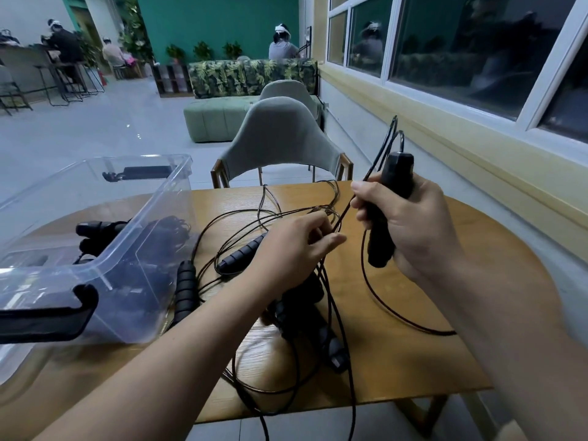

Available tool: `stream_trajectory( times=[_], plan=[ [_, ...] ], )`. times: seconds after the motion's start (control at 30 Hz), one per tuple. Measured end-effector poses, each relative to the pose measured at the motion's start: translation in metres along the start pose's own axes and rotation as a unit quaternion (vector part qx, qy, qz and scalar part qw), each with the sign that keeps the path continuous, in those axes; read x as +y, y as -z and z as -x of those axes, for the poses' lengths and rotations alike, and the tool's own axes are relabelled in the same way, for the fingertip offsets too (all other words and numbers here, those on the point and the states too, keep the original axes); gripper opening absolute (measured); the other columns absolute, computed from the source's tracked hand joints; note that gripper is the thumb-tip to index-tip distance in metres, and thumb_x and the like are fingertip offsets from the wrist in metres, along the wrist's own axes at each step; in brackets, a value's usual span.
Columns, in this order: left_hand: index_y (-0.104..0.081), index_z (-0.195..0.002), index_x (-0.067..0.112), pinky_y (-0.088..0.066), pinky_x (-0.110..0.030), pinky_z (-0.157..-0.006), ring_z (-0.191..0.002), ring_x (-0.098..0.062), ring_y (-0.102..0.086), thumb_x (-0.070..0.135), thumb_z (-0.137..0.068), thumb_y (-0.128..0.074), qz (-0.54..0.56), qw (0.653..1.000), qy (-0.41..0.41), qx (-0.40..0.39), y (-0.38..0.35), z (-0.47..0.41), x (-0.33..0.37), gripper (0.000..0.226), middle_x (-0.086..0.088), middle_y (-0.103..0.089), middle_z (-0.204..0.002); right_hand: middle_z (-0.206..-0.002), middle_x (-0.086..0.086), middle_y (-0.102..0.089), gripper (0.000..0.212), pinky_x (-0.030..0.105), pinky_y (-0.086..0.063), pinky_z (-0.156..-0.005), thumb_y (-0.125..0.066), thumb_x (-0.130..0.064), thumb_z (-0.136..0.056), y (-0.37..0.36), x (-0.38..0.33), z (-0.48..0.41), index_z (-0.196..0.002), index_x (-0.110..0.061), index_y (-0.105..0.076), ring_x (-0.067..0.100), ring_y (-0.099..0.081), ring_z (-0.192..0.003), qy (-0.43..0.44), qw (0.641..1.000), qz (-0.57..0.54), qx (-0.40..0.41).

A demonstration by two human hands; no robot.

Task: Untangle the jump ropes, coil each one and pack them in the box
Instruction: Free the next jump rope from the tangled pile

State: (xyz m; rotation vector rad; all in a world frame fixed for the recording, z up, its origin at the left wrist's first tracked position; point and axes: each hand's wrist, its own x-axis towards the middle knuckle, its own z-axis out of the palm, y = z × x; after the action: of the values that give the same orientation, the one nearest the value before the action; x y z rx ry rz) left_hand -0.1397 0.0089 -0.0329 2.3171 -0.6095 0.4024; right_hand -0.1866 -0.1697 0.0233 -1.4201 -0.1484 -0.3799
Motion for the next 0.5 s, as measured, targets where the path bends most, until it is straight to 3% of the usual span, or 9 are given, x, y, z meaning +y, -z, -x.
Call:
stream_trajectory(
  times=[0.23, 0.37, 0.5],
  plan=[
    [-0.052, -0.067, 0.024, -0.027, -0.023, -0.05, -0.056, -0.004, -0.046, 0.055, -0.087, -0.079, -0.012, 0.999, 0.036, -0.023, -0.004, -0.002, -0.015, 0.047, 0.012, -0.048, -0.054, -0.072, 0.005, -0.069, 0.015, 0.028, -0.052, -0.065, -0.075, -0.004, -0.095, 0.016, -0.032, -0.013, -0.082, -0.009, -0.069, 0.019, -0.063, -0.068, 0.05, 0.994, -0.083, 0.05],
    [-0.05, -0.062, 0.03, -0.032, -0.029, -0.057, -0.062, -0.003, -0.05, 0.056, -0.088, -0.078, -0.033, 0.999, 0.008, -0.02, -0.004, -0.003, -0.016, 0.046, 0.012, -0.053, -0.059, -0.072, 0.006, -0.068, 0.015, 0.027, -0.05, -0.063, -0.076, -0.004, -0.094, 0.019, -0.027, -0.023, -0.083, -0.007, -0.066, 0.018, -0.062, -0.064, 0.027, 0.992, -0.103, 0.074],
    [-0.039, -0.063, 0.024, -0.025, -0.033, -0.06, -0.066, -0.011, -0.043, 0.055, -0.093, -0.072, -0.075, 0.996, -0.036, -0.009, -0.007, -0.002, -0.021, 0.054, 0.006, -0.047, -0.059, -0.074, 0.005, -0.068, 0.018, 0.027, -0.049, -0.06, -0.078, -0.01, -0.094, 0.021, -0.015, -0.028, -0.08, -0.011, -0.067, 0.017, -0.059, -0.062, -0.021, 0.99, -0.101, 0.1]
  ],
)
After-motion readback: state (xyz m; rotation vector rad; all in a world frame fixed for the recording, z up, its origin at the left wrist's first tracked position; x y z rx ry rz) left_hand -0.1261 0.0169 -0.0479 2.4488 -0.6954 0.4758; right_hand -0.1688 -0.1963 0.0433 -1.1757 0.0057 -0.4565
